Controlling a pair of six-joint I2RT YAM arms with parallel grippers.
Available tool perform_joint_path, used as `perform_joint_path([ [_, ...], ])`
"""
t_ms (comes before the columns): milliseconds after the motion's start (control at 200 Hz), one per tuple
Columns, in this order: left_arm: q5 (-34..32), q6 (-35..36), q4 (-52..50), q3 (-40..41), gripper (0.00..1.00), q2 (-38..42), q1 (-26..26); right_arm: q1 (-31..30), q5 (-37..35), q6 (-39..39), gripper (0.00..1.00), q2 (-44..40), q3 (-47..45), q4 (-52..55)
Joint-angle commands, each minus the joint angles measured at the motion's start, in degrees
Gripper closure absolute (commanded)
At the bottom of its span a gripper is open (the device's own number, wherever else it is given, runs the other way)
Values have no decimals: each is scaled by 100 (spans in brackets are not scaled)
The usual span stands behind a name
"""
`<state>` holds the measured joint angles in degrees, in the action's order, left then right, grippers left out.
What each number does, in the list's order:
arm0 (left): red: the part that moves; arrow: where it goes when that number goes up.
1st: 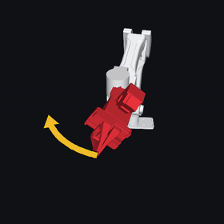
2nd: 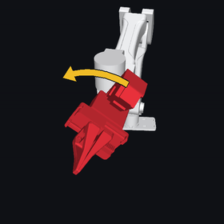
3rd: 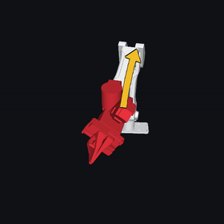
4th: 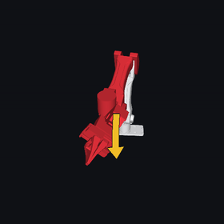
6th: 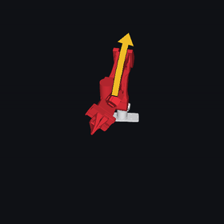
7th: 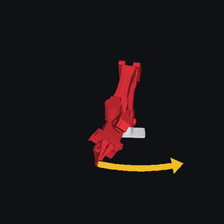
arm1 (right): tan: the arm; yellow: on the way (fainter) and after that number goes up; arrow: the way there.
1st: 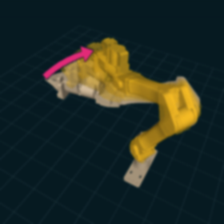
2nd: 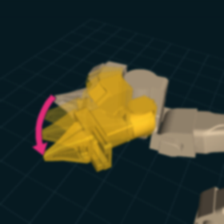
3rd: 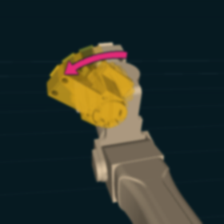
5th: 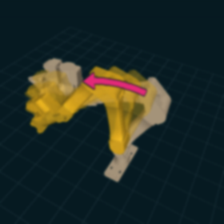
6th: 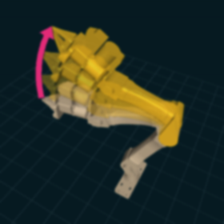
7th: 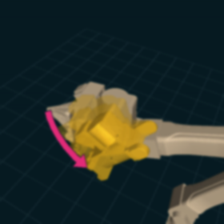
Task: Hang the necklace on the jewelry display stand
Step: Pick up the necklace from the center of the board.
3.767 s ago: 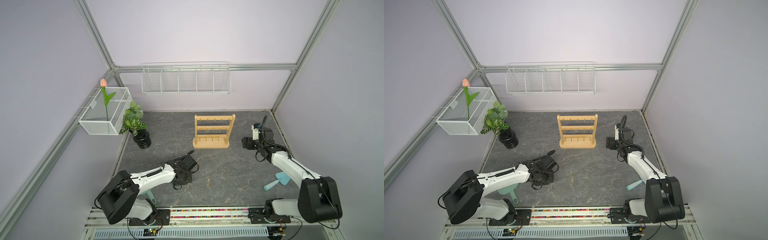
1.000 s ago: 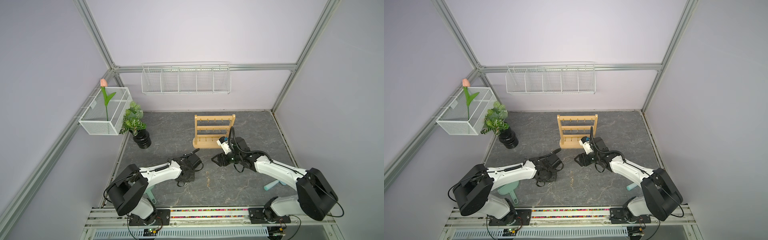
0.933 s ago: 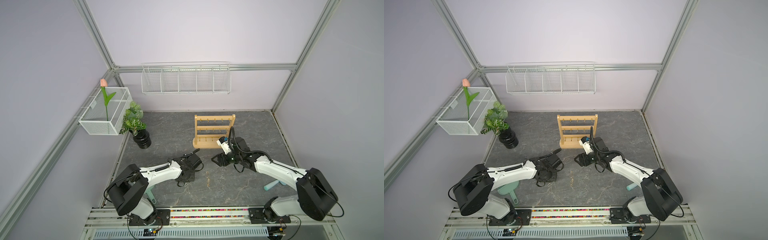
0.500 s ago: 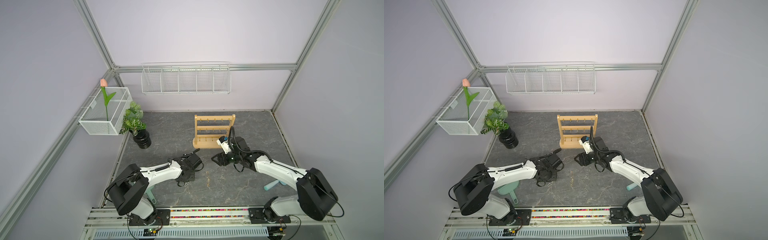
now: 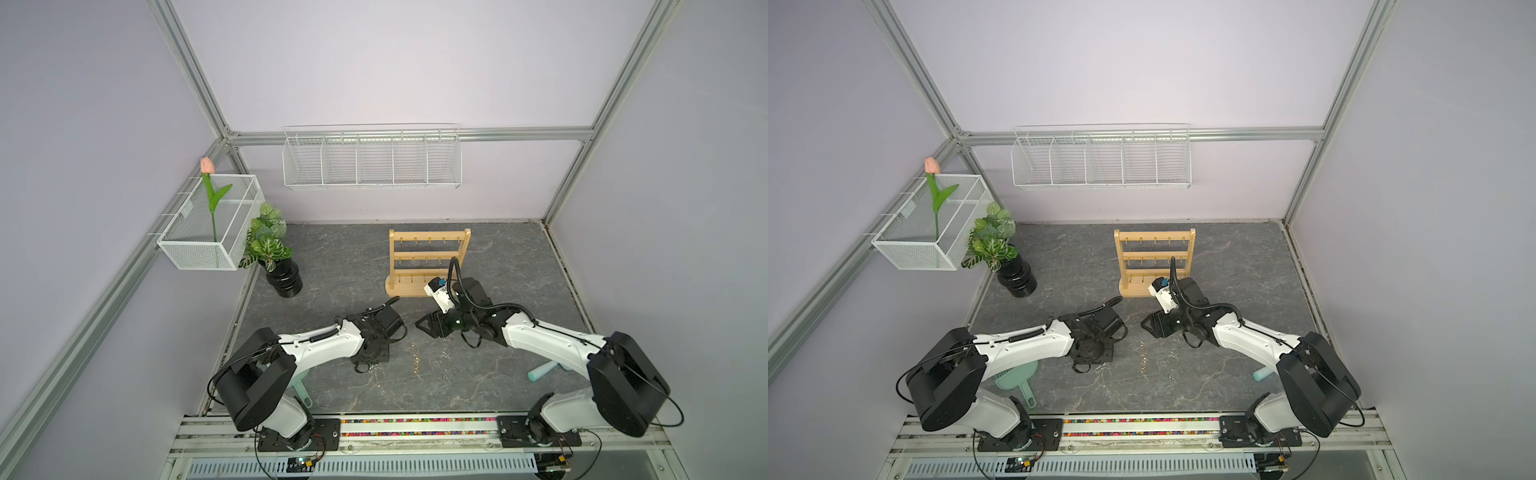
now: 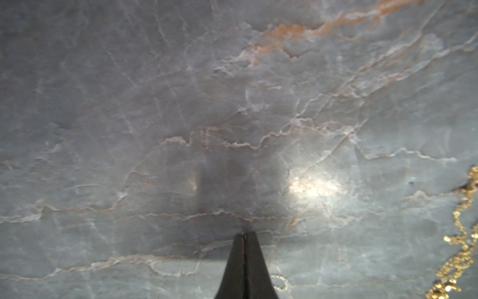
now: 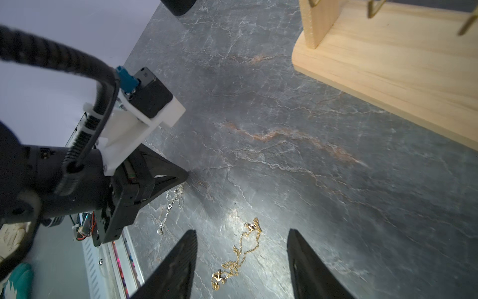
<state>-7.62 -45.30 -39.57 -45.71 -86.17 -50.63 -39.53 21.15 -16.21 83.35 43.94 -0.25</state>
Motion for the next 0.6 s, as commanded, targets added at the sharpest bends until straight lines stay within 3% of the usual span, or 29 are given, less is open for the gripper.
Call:
perform_joint_path([
  [0, -49, 18, -201, -111, 100, 241, 65, -132, 266, -83, 43, 248, -36, -662],
  [280, -177, 15, -535, -352, 100, 719, 72, -299, 747, -45, 42, 691, -426, -1943],
  [595, -303, 5, -930, -921, 100, 1214, 73, -656, 1494, 557, 24, 1456, -1182, -4653],
])
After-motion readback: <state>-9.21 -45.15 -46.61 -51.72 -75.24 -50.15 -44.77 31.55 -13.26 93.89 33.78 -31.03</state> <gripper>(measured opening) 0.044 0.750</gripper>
